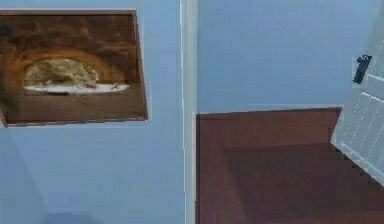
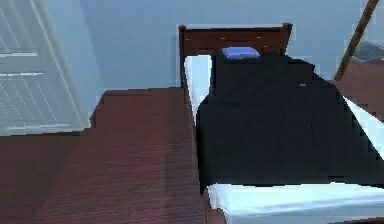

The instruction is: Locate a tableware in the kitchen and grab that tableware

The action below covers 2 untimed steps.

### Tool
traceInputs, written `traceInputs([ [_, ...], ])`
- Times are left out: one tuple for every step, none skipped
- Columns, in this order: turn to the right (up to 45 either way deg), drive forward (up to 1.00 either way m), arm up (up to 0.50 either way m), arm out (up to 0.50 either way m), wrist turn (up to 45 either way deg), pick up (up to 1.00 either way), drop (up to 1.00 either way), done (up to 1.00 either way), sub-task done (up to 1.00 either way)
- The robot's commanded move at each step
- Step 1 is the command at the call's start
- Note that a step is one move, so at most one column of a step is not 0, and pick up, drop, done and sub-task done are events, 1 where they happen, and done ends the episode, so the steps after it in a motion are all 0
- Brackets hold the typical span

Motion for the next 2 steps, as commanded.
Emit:
traceInputs([
  [30.0, 0.00, 0.00, 0.00, 0.0, 0.00, 0.00, 0.00, 0.00],
  [0.0, 0.85, 0.00, 0.00, 0.0, 0.00, 0.00, 0.00, 0.00],
])
